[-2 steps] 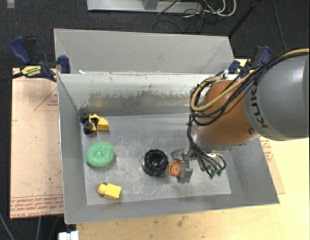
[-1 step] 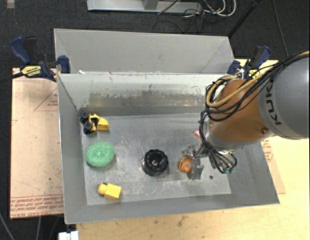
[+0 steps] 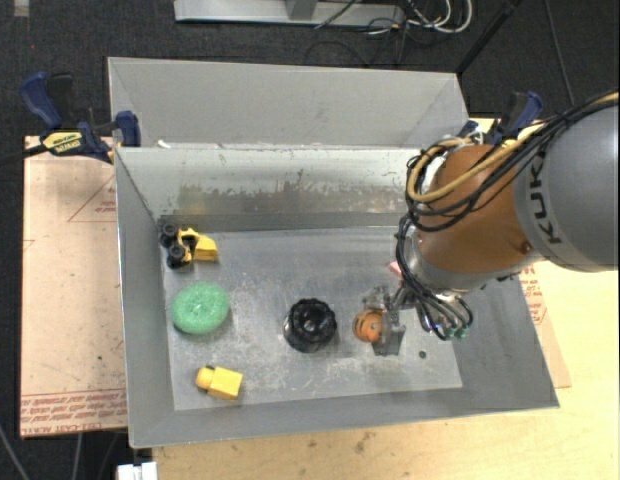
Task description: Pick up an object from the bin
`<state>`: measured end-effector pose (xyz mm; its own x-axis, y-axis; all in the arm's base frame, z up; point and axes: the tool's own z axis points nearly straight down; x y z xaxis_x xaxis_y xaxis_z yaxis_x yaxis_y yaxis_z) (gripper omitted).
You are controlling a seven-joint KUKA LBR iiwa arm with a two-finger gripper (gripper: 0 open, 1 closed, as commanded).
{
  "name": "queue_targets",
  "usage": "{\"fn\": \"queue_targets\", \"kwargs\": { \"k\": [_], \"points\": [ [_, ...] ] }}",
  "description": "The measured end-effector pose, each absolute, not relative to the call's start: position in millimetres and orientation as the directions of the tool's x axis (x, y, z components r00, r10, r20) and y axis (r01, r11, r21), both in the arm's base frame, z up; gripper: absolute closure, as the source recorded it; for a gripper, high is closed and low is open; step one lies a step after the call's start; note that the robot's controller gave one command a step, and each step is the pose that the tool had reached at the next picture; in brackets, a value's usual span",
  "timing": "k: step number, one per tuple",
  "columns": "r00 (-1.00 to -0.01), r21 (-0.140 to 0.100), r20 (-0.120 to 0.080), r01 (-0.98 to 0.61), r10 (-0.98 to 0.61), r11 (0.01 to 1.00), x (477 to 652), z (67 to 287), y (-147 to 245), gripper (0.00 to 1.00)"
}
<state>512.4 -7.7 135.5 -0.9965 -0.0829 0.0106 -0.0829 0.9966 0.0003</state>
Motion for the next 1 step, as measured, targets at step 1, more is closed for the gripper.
{"fn": "queue_targets", "kwargs": {
  "k": [1],
  "points": [
    [-0.996, 0.002, 0.001, -0.094, -0.094, 0.996, 517.6, 197.8, 0.7, 1.00]
  ]
}}
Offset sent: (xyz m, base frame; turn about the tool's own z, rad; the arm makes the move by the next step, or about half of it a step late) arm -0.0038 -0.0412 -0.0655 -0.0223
